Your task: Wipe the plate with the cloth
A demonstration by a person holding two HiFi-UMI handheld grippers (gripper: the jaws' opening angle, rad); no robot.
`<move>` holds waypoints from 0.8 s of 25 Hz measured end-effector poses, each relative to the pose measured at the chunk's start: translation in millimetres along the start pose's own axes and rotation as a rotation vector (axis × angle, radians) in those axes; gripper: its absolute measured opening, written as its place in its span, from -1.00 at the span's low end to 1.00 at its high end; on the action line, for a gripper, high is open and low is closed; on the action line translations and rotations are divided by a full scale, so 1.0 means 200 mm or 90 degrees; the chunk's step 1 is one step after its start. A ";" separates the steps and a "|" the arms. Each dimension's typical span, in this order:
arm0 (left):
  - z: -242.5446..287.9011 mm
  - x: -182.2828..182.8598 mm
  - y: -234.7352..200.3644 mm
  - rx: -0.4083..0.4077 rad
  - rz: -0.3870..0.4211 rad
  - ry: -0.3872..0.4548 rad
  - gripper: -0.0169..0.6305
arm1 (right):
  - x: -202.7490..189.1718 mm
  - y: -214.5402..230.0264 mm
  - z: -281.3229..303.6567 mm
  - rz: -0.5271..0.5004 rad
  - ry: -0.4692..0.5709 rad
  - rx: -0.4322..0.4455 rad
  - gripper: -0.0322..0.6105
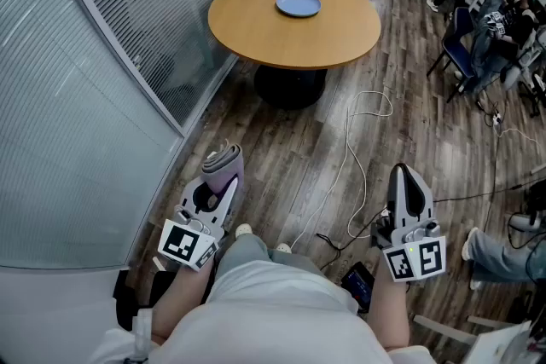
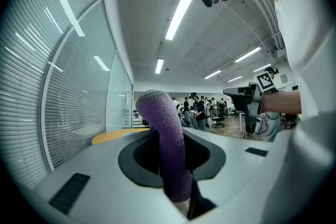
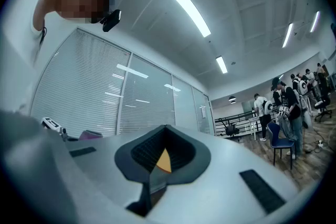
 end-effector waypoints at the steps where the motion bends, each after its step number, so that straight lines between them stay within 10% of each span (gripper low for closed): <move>1: 0.00 0.00 0.00 0.001 0.000 0.000 -0.71 | 0.00 0.00 0.00 -0.001 -0.002 0.001 -0.84; 20: 0.18 0.07 -0.12 0.026 0.027 0.025 -0.71 | -0.07 0.02 0.24 -0.018 -0.017 0.019 -0.84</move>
Point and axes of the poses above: the fingertips, and each gripper's own axes: z forward along the fingers, y to its right, x out of its top, the point moved 9 cm from there along -z, backward along the fingers, and after that the axes turned 6 degrees about x, right-handed, at the moved point
